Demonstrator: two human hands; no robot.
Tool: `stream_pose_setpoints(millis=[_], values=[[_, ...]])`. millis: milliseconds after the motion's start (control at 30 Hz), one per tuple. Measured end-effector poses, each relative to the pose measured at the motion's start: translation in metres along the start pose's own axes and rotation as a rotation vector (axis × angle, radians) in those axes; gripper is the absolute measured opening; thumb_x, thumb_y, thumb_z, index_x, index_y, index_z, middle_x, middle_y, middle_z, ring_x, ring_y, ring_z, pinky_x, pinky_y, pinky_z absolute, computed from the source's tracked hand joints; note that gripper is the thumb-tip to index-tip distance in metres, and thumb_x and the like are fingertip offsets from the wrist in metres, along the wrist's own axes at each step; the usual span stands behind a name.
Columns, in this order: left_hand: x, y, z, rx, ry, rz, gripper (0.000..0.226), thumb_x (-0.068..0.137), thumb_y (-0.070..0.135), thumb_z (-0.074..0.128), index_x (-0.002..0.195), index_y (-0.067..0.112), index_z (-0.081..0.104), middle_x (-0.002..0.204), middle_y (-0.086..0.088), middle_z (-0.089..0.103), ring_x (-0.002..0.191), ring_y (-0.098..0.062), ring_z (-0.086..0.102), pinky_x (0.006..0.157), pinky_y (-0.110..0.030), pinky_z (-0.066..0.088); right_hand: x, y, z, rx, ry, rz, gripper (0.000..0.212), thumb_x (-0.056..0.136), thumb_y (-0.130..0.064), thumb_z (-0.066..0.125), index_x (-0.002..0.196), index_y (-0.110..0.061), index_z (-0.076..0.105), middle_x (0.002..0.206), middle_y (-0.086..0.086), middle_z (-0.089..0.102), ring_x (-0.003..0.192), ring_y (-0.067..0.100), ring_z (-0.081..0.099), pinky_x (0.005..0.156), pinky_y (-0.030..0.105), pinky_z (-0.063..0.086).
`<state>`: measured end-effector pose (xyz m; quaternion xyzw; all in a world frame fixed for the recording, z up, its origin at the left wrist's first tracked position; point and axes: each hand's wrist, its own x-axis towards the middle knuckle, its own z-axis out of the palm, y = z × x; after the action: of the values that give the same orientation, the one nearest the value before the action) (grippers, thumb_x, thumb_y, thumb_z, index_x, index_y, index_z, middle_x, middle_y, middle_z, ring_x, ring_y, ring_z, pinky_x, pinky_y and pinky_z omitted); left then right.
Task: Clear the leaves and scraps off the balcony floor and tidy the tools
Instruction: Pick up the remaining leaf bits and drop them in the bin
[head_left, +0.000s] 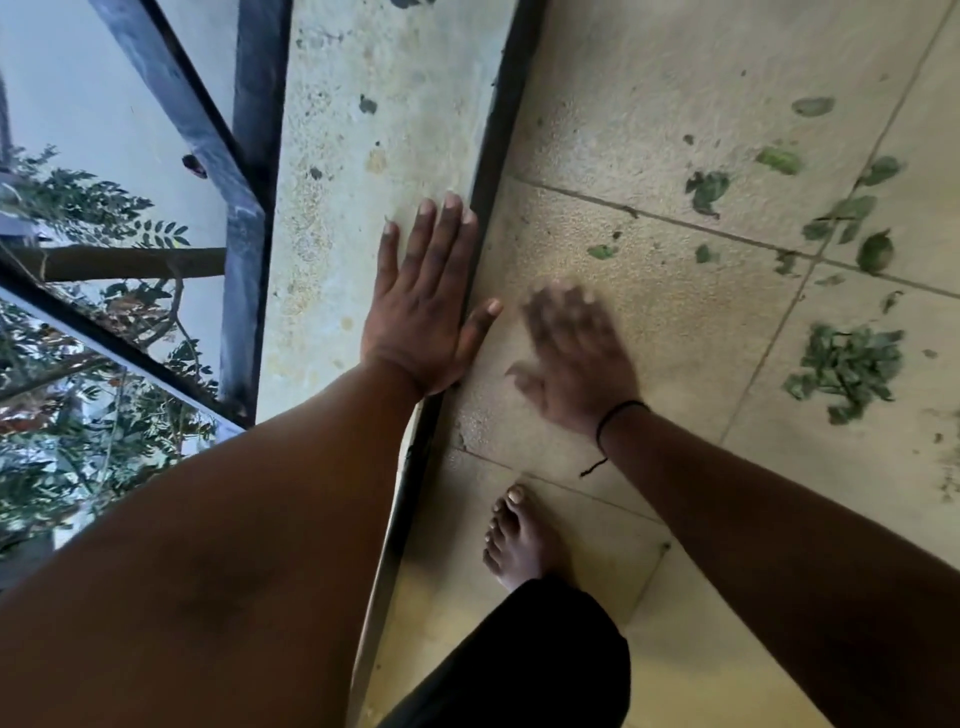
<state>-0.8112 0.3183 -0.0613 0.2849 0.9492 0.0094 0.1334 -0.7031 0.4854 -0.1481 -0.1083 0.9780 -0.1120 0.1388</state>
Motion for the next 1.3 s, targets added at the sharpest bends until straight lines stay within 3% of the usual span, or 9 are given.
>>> stream_pose_setpoints(millis=[267,433,533,667,867,1000,1133,1233,1300], values=[[0.001,0.001,-0.001,0.011,0.006,-0.009,0.075,0.097,0.048,0.032,0.154,0.005,0.012,0.161,-0.017,0.016,0.149,-0.032,0.009,0.120,-0.045,-0.006,-0.005,0.100,-0.050,0.076,0.003,0.923,0.098,0.089,-0.072,0.013,0.152,0.004,0.003,0.159,0.026,0.001,0.147,0.042,0.000,0.119,0.050,-0.002],[0.002,0.002,-0.002,0.035,0.014,-0.005,0.074,0.096,0.048,0.032,0.154,0.006,0.011,0.161,-0.018,0.018,0.149,-0.031,0.008,0.120,-0.042,-0.009,0.042,0.060,-0.055,0.025,-0.003,0.251,0.092,0.093,-0.064,0.035,0.153,-0.001,0.005,0.161,0.020,0.005,0.147,0.039,0.004,0.117,0.045,-0.007],[0.002,0.001,-0.001,0.041,0.020,-0.001,0.074,0.096,0.048,0.033,0.154,0.006,0.013,0.161,-0.019,0.018,0.149,-0.031,0.008,0.120,-0.042,-0.009,0.077,0.056,-0.052,-0.107,-0.042,-0.053,0.088,0.095,-0.066,0.028,0.154,-0.006,0.003,0.162,0.012,0.002,0.149,0.033,-0.001,0.116,0.043,-0.014],[0.001,0.002,-0.001,0.050,0.015,0.000,0.074,0.096,0.048,0.032,0.153,0.005,0.015,0.161,-0.018,0.017,0.149,-0.031,0.007,0.120,-0.042,-0.010,0.093,0.104,-0.066,-0.076,-0.037,0.250,0.095,0.090,-0.076,0.009,0.153,-0.006,-0.006,0.161,0.015,-0.007,0.148,0.034,-0.008,0.117,0.044,-0.010],[0.001,0.003,-0.001,0.051,0.020,-0.012,0.074,0.096,0.049,0.031,0.154,0.006,0.015,0.161,-0.017,0.016,0.150,-0.019,-0.008,0.121,-0.040,-0.012,0.036,0.175,-0.078,0.045,-0.012,0.752,0.111,0.082,-0.086,0.010,0.152,-0.001,-0.005,0.160,0.021,-0.006,0.148,0.037,-0.007,0.117,0.046,-0.010],[0.001,0.004,-0.003,0.061,0.000,-0.012,0.074,0.095,0.049,0.031,0.154,0.006,0.018,0.161,-0.019,0.017,0.149,-0.029,0.004,0.120,-0.038,-0.014,-0.032,0.203,-0.072,0.097,0.003,1.058,0.118,0.078,-0.089,0.011,0.152,0.001,-0.003,0.160,0.023,-0.003,0.148,0.038,-0.005,0.119,0.049,-0.005],[0.000,0.004,-0.001,0.066,-0.006,-0.017,0.075,0.095,0.050,0.030,0.154,0.006,0.016,0.161,-0.019,0.013,0.148,-0.015,-0.016,0.119,-0.037,-0.017,-0.086,0.220,-0.065,0.134,0.004,1.306,0.117,0.079,-0.087,0.010,0.151,0.004,-0.004,0.159,0.025,-0.006,0.148,0.039,-0.007,0.119,0.050,-0.006],[-0.001,0.004,-0.001,0.058,-0.007,-0.012,0.075,0.095,0.049,0.030,0.154,0.005,0.017,0.161,-0.021,0.013,0.150,-0.029,0.000,0.119,-0.036,-0.017,-0.092,0.197,-0.059,0.152,0.021,1.296,0.108,0.086,-0.078,0.014,0.150,0.008,-0.001,0.158,0.029,-0.003,0.147,0.042,-0.003,0.118,0.051,-0.006],[-0.001,0.004,-0.001,0.061,-0.003,-0.011,0.075,0.095,0.049,0.031,0.154,0.005,0.017,0.162,-0.021,0.011,0.150,-0.034,0.005,0.119,-0.036,-0.016,-0.087,0.152,-0.049,0.144,0.040,1.004,0.103,0.088,-0.073,0.016,0.149,0.009,0.003,0.157,0.031,0.002,0.146,0.044,0.002,0.117,0.046,-0.009]])
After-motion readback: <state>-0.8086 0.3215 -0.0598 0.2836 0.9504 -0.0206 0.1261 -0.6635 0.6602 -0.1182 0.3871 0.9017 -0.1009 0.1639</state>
